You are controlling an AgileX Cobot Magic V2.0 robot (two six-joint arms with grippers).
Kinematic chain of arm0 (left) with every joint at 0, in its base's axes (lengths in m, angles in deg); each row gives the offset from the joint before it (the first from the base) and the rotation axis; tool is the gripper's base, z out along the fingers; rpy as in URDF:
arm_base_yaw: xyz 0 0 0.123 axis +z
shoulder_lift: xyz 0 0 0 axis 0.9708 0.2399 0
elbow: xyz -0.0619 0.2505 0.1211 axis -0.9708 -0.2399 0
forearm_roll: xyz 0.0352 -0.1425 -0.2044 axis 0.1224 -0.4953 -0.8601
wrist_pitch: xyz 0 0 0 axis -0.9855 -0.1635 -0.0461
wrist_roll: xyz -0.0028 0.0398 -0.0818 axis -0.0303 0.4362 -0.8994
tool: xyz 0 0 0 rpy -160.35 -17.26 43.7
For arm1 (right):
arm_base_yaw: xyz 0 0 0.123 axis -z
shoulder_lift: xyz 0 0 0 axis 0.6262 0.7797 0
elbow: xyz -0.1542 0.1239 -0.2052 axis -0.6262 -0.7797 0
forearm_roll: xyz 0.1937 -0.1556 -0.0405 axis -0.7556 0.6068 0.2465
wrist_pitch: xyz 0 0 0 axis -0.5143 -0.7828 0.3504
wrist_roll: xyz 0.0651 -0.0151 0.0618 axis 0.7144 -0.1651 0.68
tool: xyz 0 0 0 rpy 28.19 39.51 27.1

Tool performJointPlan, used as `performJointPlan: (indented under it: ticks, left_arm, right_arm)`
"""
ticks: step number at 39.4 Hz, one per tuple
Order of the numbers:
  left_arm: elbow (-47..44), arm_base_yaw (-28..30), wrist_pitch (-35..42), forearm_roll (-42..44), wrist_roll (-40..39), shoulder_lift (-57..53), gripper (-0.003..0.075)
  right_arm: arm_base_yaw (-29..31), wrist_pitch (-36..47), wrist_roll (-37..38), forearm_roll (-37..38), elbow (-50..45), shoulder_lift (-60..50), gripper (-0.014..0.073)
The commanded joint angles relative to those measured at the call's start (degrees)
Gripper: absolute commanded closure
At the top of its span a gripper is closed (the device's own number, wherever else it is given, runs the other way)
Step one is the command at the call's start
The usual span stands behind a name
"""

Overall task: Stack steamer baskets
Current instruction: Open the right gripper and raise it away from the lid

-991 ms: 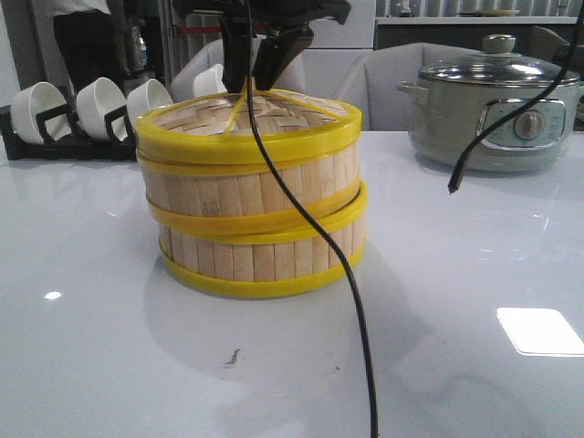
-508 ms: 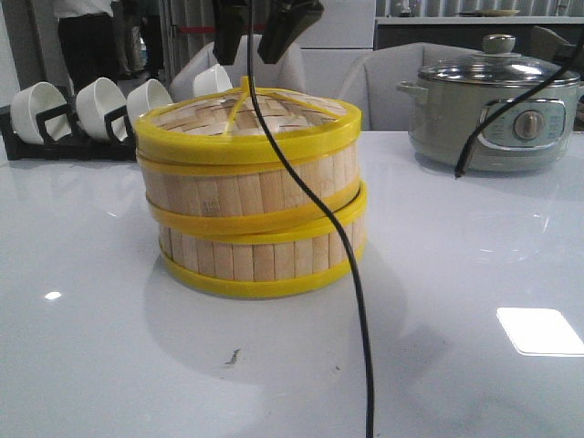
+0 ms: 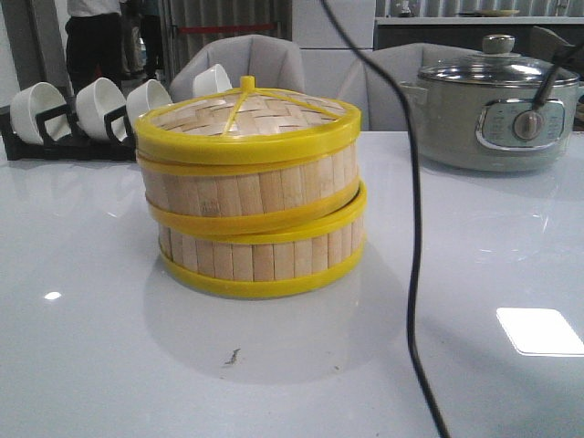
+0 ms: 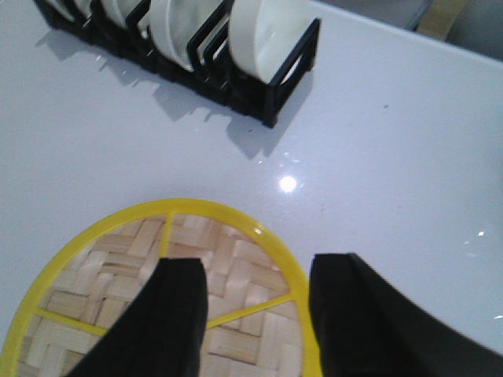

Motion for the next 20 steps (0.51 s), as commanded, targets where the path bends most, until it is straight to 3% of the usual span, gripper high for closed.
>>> performJointPlan:
  ticks: [1, 9, 20]
  left_arm:
    - [1.7, 0.1, 4.9, 0.1, -0.4, 0.2, 0.0636]
    - [1.7, 0.1, 4.9, 0.1, -0.4, 0.2, 0.0636]
    - [1.7, 0.1, 4.9, 0.1, -0.4, 0.2, 0.0636]
  right_arm:
    - [2.6, 4.3, -0.4, 0.9, 0.6, -6.5, 0.0172]
    - [7.6, 11.1, -0.4, 0.9, -11.7, -16.0, 0.0172]
    - [12.9, 28.1, -0.4, 0.9, -38.8, -32.8, 0.0172]
